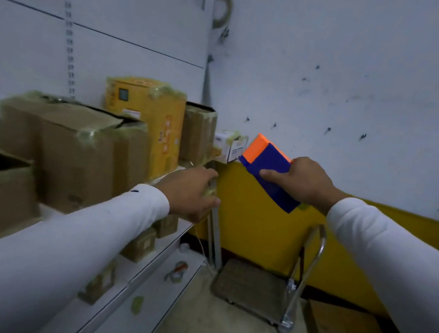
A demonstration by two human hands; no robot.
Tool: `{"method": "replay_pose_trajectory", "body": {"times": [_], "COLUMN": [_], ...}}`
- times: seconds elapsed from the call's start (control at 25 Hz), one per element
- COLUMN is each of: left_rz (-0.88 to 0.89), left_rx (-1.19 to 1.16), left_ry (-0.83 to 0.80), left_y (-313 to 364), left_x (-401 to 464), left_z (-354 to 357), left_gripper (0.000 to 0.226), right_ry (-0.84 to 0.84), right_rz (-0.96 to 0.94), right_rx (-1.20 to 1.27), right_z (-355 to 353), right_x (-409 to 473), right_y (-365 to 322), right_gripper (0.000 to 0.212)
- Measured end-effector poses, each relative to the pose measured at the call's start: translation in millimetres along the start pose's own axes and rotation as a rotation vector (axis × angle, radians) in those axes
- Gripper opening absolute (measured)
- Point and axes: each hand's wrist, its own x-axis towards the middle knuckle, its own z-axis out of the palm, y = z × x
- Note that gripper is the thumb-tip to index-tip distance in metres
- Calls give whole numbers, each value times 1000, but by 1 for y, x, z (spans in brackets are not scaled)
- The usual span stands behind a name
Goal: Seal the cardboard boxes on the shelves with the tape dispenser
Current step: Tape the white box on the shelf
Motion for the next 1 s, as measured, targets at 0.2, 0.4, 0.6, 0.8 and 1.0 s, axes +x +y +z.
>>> {"method": "replay_pose_trajectory", "body": {"times": [0.2, 0.4, 0.6, 0.8, 1.0], "left_rz": [5, -40, -46, -18, -20], "left_rx": [80, 77, -17, -135, -158], "left_ry": [-31, -46, -39, -65, -56], "left_y": [20, -21, -77, -110, -131], "left_x": [68, 144, 251, 378, 462], "left_z": [30, 64, 117, 166, 210], "left_gripper": [66, 65, 66, 67, 68], "right_ry": [-12, -59, -78, -59, -80], "right_rz": [40, -22, -11, 18, 18], "right_rx": [112, 105, 49, -41, -16], "right_z": [5, 53, 94, 102, 128], "right_x": [64, 141, 244, 349, 437], "right_y": [53, 85, 111, 145, 188], "right_gripper": [53, 55, 55, 53, 52]}}
